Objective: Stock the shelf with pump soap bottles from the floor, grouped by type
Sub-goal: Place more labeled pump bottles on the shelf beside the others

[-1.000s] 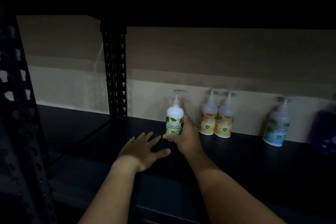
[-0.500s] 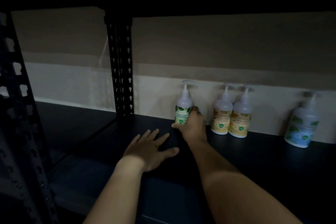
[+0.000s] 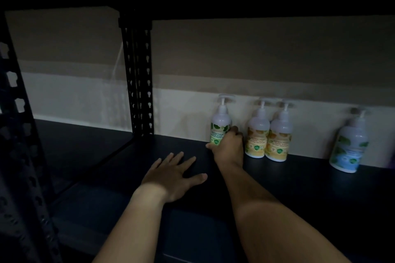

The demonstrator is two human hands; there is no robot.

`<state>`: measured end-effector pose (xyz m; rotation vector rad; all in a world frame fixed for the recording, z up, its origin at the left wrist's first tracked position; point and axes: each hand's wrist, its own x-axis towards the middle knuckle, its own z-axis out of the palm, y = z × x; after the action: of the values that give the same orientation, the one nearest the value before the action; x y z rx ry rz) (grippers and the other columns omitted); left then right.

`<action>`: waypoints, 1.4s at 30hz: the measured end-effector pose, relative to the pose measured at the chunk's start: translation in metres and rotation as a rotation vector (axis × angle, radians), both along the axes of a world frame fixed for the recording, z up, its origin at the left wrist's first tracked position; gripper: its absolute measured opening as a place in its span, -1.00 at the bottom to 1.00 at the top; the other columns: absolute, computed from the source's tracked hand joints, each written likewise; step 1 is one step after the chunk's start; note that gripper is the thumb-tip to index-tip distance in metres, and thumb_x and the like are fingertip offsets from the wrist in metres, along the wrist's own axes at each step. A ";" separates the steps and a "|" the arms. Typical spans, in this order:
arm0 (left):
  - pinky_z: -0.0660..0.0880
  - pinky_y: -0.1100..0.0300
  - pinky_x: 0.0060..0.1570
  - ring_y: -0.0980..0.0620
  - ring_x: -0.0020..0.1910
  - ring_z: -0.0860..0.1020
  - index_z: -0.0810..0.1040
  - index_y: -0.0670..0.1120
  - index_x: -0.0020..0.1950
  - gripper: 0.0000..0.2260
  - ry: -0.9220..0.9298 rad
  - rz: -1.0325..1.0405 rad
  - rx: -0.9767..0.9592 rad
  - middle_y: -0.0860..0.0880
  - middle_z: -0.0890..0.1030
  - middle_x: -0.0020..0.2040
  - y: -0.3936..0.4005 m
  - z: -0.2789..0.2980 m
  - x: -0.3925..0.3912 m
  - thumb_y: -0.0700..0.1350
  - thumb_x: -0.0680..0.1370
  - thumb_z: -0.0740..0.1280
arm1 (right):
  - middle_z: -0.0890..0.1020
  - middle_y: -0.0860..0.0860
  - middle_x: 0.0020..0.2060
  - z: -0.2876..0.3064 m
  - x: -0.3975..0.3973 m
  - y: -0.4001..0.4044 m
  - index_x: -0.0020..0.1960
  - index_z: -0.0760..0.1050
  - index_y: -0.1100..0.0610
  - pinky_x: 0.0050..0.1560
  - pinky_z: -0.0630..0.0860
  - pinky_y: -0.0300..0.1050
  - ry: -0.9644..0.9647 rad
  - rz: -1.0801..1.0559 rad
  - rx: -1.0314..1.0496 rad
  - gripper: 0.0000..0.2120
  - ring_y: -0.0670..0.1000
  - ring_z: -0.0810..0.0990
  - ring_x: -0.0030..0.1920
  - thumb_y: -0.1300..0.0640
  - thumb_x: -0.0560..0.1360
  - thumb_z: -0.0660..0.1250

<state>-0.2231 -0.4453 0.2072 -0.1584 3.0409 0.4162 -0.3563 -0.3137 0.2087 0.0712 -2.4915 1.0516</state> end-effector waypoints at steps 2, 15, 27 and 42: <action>-0.21 0.02 0.63 0.08 0.68 -0.19 -0.01 0.32 0.66 -0.29 0.000 0.001 0.007 0.13 -0.13 0.70 0.001 0.001 0.001 0.51 0.56 0.03 | 0.50 0.26 0.26 0.000 0.000 -0.001 0.32 0.33 0.26 0.30 0.51 0.09 0.005 0.003 0.027 -0.20 0.23 0.53 0.27 -0.04 0.30 0.67; -0.21 0.01 0.63 0.09 0.68 -0.19 -0.01 0.32 0.66 -0.29 0.002 0.004 0.012 0.13 -0.13 0.70 0.002 0.002 0.002 0.51 0.55 0.04 | 0.51 0.22 0.25 -0.004 -0.004 0.004 0.29 0.36 0.23 0.27 0.55 0.11 0.004 0.054 -0.116 -0.29 0.23 0.54 0.27 0.06 0.32 0.67; -0.20 0.01 0.63 0.09 0.68 -0.18 -0.01 0.33 0.65 -0.29 0.004 0.005 0.005 0.14 -0.13 0.70 0.002 0.001 0.001 0.52 0.55 0.03 | 0.53 0.22 0.23 -0.004 -0.003 0.005 0.27 0.39 0.23 0.23 0.58 0.13 0.000 0.054 -0.105 -0.34 0.24 0.57 0.24 0.08 0.34 0.66; -0.20 0.00 0.63 0.08 0.68 -0.19 -0.02 0.32 0.66 -0.28 -0.003 0.000 -0.009 0.13 -0.14 0.71 0.002 0.001 0.000 0.52 0.55 0.02 | 0.60 0.17 0.18 -0.002 -0.001 0.001 0.22 0.43 0.24 0.17 0.61 0.09 0.008 0.104 -0.081 -0.35 0.19 0.61 0.20 0.06 0.30 0.68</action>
<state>-0.2231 -0.4434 0.2080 -0.1595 3.0407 0.4016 -0.3578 -0.3123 0.2069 0.1816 -2.4580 1.1906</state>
